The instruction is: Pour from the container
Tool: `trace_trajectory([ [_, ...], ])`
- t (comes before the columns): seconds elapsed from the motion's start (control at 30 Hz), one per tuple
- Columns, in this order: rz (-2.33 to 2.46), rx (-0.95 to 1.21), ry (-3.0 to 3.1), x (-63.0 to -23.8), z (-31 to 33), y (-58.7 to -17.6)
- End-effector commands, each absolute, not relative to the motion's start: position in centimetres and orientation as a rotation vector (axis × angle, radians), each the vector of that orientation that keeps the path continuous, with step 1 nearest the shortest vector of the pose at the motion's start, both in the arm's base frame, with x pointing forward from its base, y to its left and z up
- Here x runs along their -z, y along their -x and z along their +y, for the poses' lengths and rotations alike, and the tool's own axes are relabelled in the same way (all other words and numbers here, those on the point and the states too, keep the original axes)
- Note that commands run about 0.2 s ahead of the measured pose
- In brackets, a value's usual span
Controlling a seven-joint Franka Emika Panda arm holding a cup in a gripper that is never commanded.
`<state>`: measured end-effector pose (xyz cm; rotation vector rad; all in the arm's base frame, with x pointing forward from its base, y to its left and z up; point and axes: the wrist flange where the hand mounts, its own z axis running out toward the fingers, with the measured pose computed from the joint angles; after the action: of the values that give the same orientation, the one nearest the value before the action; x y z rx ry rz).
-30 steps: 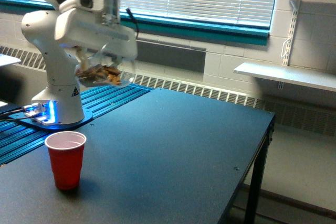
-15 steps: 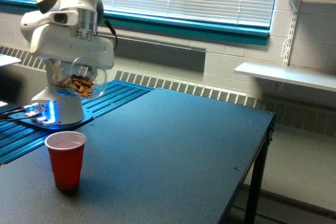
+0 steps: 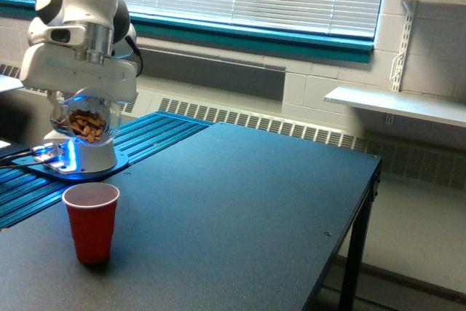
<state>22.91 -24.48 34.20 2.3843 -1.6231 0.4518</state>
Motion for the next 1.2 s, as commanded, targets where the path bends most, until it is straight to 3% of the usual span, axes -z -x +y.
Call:
trace_trajectory([
  [0.03, -1.609, -0.386, -2.382, -33.0, -24.1, -21.5],
  [1.2, -1.504, -0.170, -2.377, -29.3, -23.1, -22.7],
])
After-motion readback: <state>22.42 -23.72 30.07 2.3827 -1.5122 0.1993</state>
